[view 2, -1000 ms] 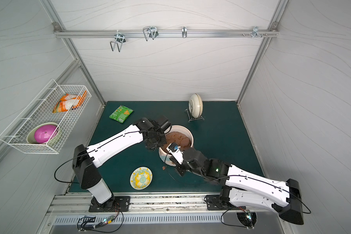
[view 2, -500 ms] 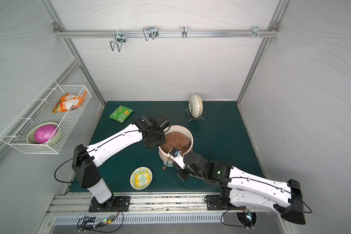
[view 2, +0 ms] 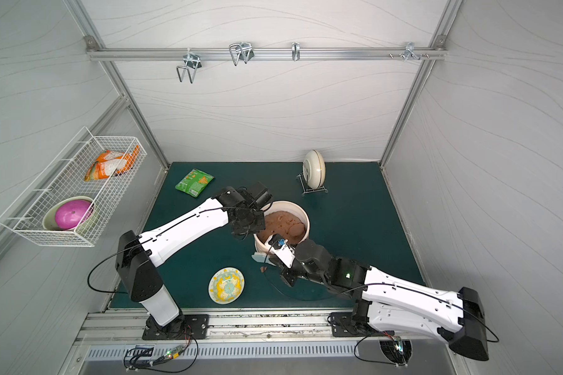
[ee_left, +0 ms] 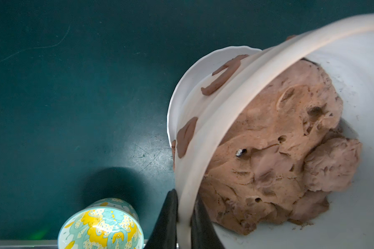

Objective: Scrub the dried mud off the ceramic pot
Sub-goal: Brush off the soil from the pot.

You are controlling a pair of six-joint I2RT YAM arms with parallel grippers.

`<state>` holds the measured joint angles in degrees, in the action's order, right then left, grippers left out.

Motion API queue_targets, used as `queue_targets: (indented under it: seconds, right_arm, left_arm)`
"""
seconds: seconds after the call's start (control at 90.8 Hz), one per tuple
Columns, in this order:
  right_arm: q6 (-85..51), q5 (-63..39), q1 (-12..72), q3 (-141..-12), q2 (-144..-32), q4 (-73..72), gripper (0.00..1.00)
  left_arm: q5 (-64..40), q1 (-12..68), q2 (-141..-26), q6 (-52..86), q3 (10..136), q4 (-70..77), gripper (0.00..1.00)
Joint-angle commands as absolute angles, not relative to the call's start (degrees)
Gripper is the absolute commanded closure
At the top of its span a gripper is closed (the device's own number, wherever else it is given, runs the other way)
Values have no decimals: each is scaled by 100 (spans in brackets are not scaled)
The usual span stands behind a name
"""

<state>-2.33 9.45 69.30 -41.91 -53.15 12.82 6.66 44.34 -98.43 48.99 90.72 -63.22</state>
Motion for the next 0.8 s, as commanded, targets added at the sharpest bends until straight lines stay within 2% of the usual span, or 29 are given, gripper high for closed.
queue_targets:
  seconds: [0.0,0.275,0.429,0.793]
  right_arm:
    - [-60,1540,6874,-4416,-5537,1180,100]
    - [-389,1981,6844,-4450,-5668,2116,100]
    - [-555,2136,7207,-4321,-5517,2435,100]
    - [-312,106,7246,-4162,-4863,1476,100]
  left_arm:
    - [599,4403,-10064,4565,8997,-5784,86]
    - [600,4392,-10033,4450,8983,-5758,86]
    - [600,4394,-10015,4390,8994,-5757,86]
    - [519,4385,-10011,4311,8940,-5683,87]
